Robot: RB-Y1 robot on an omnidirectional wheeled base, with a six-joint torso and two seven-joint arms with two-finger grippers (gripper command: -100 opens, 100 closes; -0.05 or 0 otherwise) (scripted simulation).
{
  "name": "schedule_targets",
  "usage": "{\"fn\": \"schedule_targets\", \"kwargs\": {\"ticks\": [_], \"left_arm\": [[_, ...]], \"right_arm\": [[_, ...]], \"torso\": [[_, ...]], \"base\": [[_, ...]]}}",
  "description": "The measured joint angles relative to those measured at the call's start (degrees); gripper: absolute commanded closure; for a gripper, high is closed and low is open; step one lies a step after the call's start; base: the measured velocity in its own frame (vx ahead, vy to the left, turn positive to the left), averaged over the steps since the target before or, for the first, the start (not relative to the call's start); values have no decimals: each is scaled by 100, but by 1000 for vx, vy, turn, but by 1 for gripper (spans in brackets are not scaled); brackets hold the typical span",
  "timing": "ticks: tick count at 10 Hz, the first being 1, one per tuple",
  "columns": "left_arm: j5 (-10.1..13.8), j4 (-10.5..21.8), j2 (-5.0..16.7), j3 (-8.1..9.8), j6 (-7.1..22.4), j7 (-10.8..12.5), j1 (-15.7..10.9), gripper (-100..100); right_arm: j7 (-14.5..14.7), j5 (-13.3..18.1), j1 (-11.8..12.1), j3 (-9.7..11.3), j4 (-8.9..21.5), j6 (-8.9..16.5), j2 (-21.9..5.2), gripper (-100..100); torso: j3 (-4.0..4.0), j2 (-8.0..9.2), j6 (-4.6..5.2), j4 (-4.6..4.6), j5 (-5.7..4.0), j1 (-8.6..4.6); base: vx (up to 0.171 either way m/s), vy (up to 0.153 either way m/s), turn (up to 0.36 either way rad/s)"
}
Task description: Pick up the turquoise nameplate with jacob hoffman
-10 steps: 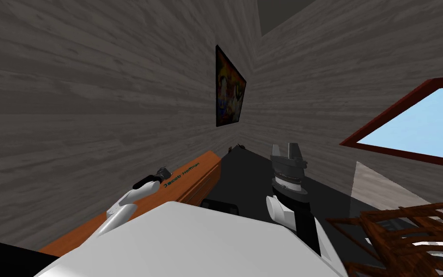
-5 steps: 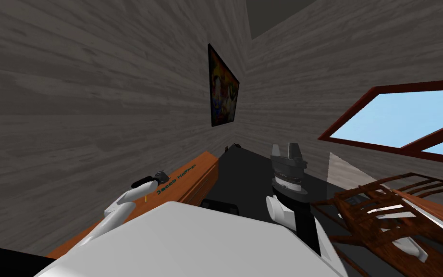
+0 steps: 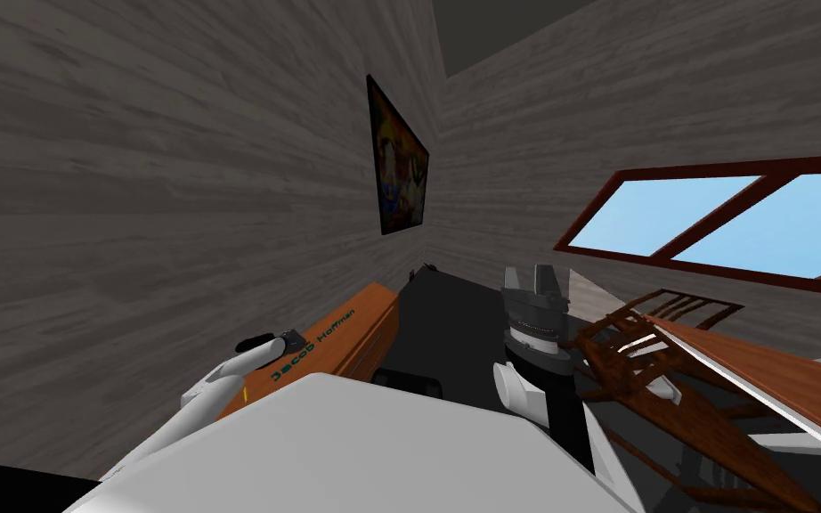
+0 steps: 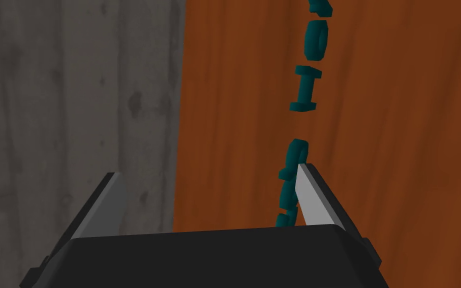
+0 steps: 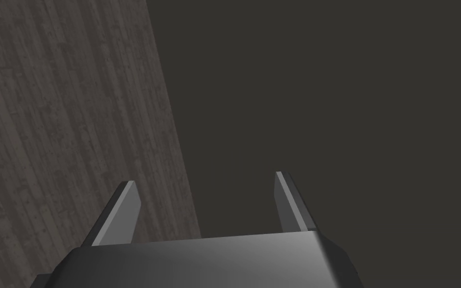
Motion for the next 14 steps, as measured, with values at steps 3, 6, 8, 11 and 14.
{"fn": "schedule_targets", "kwargs": {"ticks": [3,6,8,11,14], "left_arm": [[-9,111,36,57,407,181,13,-100],[206,564,214,58,785,232,-111,-100],[221,627,251,73,1106,404,-53,-100],[297,913,347,52,1360,467,-161,-100],[518,1515,502,36,1580,379,-357,-100]], "right_arm": [[0,0,0,0,0,0,0,0],[0,0,1,-1,0,0,0,0],[0,0,2,-1,0,0,0,0],[0,0,2,-1,0,0,0,0],[0,0,1,-1,0,0,0,0]], "torso": [[1,2,-1,0,-2,-7],[1,2,-8,0,0,0],[1,2,-9,0,0,0],[0,0,-9,-1,-1,-3],[0,0,-4,0,0,1]], "base": [[-3,22,-125],[-5,39,-231],[-2,29,-43],[-1,25,-130],[-5,39,-245]]}}
